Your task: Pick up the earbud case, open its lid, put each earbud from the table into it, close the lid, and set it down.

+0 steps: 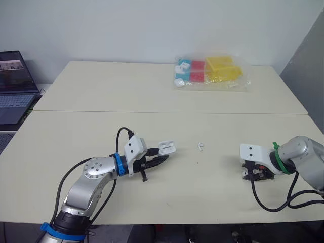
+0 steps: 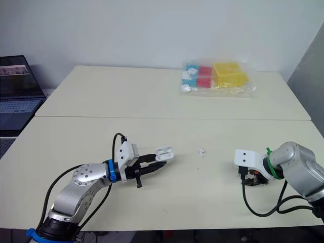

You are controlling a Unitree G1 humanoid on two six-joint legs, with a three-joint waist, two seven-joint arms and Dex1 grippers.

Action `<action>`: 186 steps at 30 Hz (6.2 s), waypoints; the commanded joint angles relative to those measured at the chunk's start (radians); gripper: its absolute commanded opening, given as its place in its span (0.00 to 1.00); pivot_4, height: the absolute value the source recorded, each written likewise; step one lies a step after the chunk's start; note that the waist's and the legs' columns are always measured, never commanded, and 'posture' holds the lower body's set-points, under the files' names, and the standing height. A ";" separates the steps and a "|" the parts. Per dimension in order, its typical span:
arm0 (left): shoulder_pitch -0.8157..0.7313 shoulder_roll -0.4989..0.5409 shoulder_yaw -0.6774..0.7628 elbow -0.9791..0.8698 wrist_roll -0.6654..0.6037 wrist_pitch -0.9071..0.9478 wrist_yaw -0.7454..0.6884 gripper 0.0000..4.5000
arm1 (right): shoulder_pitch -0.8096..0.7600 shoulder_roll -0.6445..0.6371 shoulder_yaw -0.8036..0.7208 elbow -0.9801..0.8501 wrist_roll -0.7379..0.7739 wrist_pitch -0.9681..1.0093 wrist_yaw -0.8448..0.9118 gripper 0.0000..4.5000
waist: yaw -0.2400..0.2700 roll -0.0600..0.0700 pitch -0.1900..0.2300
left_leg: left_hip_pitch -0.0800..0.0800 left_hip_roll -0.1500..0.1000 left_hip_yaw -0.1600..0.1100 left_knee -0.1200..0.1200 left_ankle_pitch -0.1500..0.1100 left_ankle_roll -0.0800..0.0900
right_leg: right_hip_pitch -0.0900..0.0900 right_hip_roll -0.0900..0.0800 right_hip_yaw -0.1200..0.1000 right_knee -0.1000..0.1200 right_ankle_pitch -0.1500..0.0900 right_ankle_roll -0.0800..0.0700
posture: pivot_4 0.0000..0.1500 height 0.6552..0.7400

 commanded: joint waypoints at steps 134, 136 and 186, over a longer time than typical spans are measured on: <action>-0.143 -0.079 0.089 0.023 -0.092 0.069 0.107 0.18 | 0.107 0.845 -0.183 -0.023 0.144 0.203 -1.011 0.26 | -0.010 -0.001 0.000 | -0.001 0.000 -0.002 0.001 0.000 0.000 | 0.000 0.002 0.000 0.001 0.002 0.002 | 1.00 1.00; -0.143 -0.079 0.086 0.024 -0.090 0.067 0.107 0.18 | 0.102 0.843 -0.191 -0.029 0.157 0.214 -0.997 0.11 | -0.007 -0.001 0.000 | -0.001 0.000 -0.002 0.001 0.000 0.000 | 0.000 0.002 0.000 0.001 0.002 0.002 | 1.00 1.00; -0.024 -0.031 0.088 -0.102 -0.093 0.117 0.116 0.18 | -0.022 0.086 -0.103 0.141 0.086 -0.342 0.142 0.48 | -0.002 0.001 0.002 | 0.000 0.000 -0.002 0.002 0.000 0.000 | 0.000 0.003 0.001 0.001 -0.001 -0.003 | 1.00 1.00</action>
